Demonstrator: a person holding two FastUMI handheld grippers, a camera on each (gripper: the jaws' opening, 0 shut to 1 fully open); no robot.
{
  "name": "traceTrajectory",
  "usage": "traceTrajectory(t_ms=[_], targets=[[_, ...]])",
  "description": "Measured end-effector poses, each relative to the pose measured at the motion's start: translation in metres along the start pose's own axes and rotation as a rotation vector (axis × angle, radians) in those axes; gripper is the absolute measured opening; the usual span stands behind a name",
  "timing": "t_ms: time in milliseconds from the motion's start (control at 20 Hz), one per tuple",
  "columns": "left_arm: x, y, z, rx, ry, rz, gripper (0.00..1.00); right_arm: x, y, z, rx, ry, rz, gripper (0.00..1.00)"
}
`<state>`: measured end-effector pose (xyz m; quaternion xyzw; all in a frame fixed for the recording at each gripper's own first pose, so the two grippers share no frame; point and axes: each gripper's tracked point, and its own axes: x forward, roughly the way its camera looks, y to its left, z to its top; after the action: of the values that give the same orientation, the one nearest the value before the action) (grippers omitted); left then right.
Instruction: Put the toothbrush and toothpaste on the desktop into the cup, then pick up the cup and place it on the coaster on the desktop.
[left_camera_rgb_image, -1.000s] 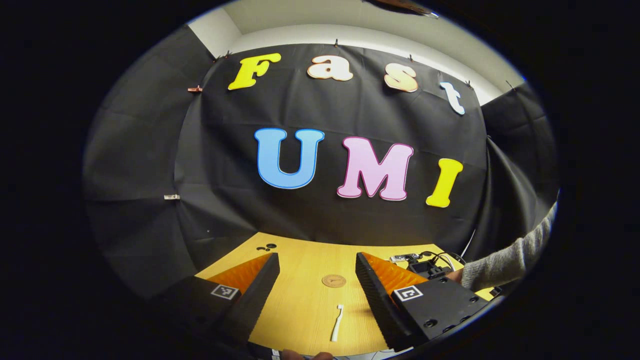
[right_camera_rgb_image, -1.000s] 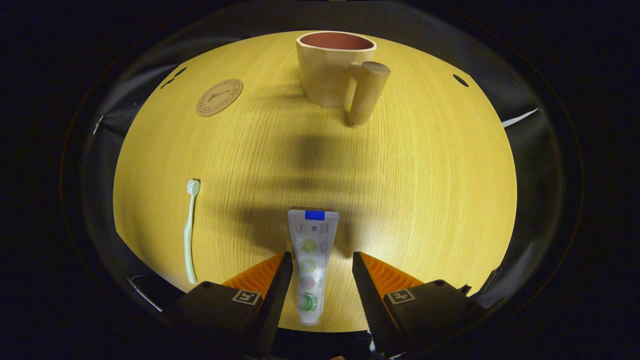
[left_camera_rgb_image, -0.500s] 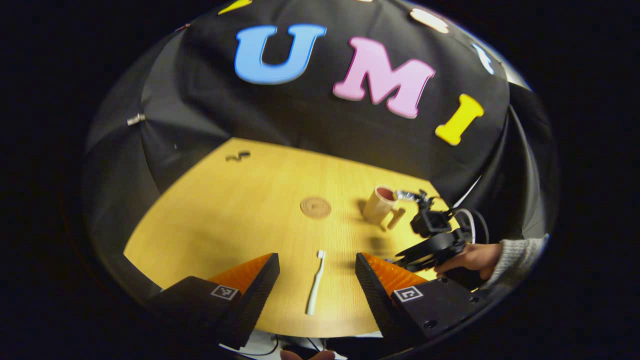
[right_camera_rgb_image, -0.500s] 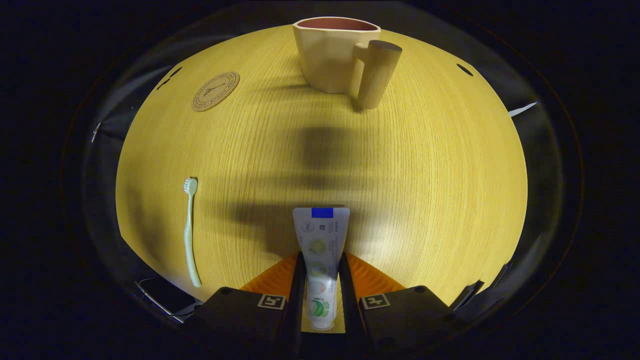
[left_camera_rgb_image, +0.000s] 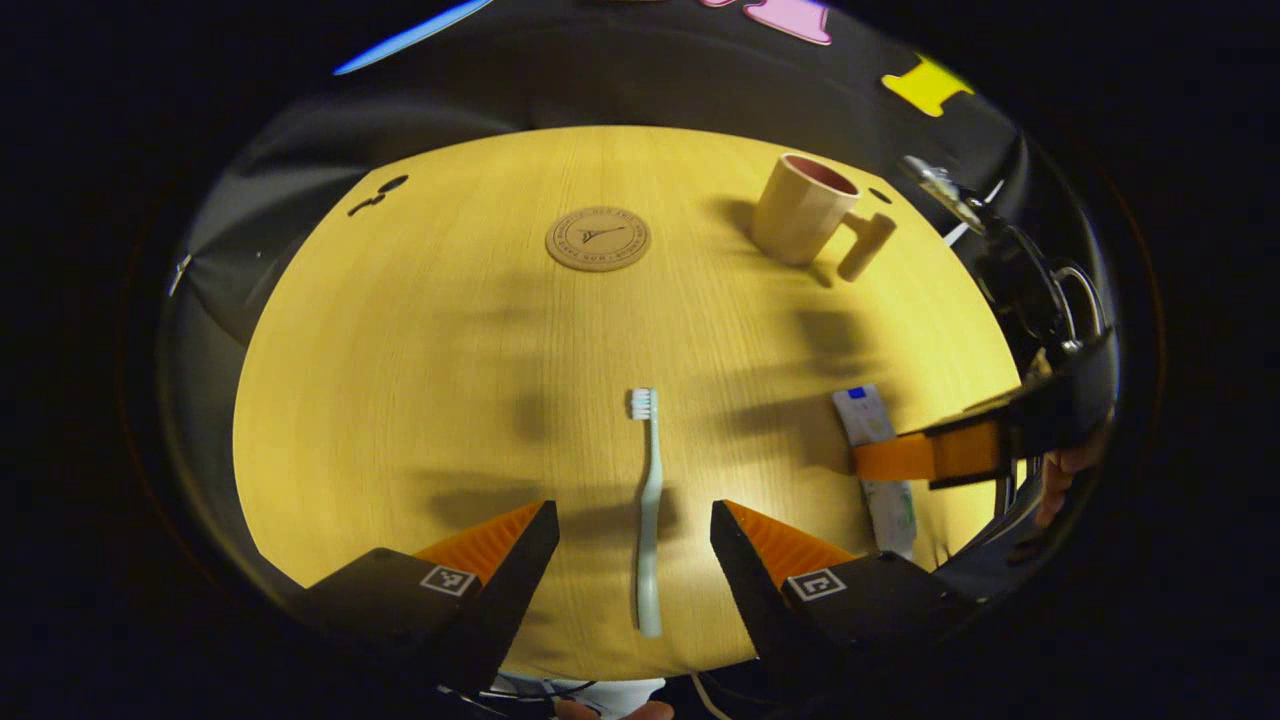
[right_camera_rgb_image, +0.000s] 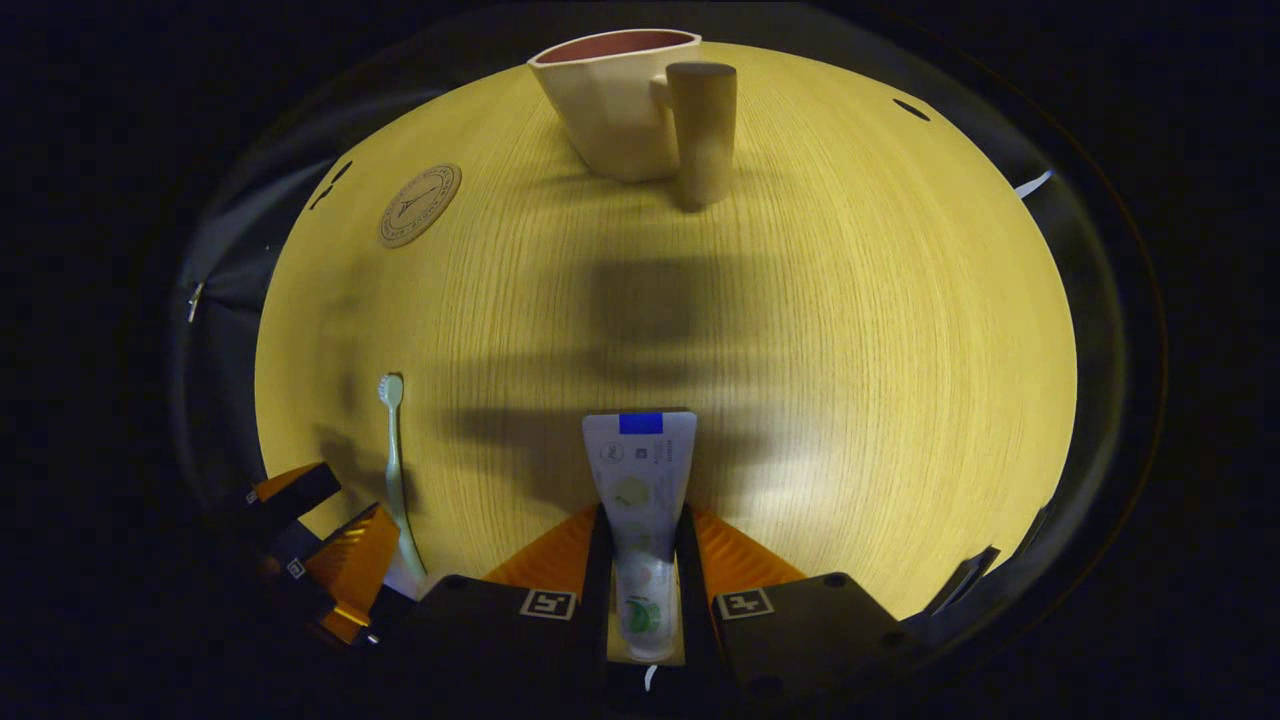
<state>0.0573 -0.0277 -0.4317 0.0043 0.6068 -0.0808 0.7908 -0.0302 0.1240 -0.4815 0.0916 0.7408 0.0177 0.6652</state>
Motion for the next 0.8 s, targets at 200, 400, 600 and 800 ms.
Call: traceTrajectory(t_ms=[200, 400, 600, 800], targets=[[0.015, 0.001, -0.002, -0.014, 0.067, 0.018, 0.97, 0.000, 0.000, 0.000, 0.000, 0.001, -0.002, 0.36], [0.023, 0.004, -0.004, 0.016, 0.083, 0.059, 0.90, 0.000, 0.000, 0.000, -0.004, 0.000, -0.008, 0.36], [0.025, -0.002, -0.006, 0.030, 0.112, 0.084, 0.65, 0.000, 0.000, 0.000, 0.007, 0.004, 0.000, 0.36], [0.024, -0.011, -0.009, 0.058, 0.141, 0.098, 0.19, 0.000, 0.000, 0.000, 0.005, 0.002, -0.006, 0.36]])
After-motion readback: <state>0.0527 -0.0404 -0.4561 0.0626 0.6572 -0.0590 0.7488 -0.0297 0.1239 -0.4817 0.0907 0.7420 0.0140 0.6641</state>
